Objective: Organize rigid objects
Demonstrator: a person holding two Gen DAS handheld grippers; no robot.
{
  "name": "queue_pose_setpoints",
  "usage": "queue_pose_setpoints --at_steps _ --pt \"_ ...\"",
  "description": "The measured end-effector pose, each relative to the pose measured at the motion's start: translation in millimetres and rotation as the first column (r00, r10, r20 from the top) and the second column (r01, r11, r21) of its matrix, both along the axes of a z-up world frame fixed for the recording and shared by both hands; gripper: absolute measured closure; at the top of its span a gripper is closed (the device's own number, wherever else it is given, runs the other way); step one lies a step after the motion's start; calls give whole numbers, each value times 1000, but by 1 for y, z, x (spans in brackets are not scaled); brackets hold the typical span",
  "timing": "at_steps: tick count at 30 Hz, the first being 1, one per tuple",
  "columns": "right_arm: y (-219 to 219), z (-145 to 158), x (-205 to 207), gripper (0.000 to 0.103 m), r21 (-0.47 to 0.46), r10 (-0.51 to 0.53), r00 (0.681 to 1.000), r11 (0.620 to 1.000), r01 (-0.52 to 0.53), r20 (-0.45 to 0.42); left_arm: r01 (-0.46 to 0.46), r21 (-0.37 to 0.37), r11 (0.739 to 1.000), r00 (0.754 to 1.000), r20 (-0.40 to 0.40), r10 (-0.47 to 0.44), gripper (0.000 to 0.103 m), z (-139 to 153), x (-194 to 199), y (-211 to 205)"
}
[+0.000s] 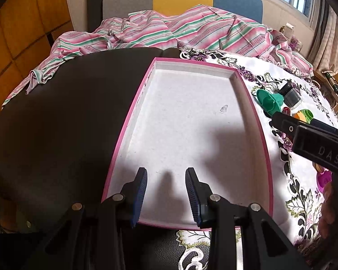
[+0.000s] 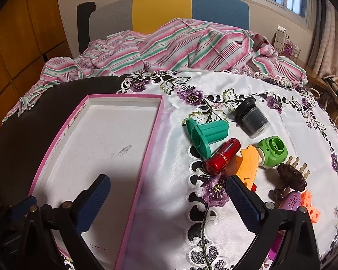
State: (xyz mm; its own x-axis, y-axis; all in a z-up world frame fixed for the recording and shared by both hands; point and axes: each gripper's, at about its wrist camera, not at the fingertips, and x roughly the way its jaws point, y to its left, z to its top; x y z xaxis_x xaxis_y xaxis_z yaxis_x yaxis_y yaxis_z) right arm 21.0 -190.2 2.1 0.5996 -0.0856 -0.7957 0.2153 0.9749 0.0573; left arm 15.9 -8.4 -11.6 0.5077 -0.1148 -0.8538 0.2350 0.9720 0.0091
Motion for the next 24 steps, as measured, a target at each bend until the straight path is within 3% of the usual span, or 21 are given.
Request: queue_pose_setpoints --at_steps 24 --pt "-2 -1 -2 0 6 -12 1000 1000 12 -2 -10 3 1000 1000 2 10 68 4 -4 -1"
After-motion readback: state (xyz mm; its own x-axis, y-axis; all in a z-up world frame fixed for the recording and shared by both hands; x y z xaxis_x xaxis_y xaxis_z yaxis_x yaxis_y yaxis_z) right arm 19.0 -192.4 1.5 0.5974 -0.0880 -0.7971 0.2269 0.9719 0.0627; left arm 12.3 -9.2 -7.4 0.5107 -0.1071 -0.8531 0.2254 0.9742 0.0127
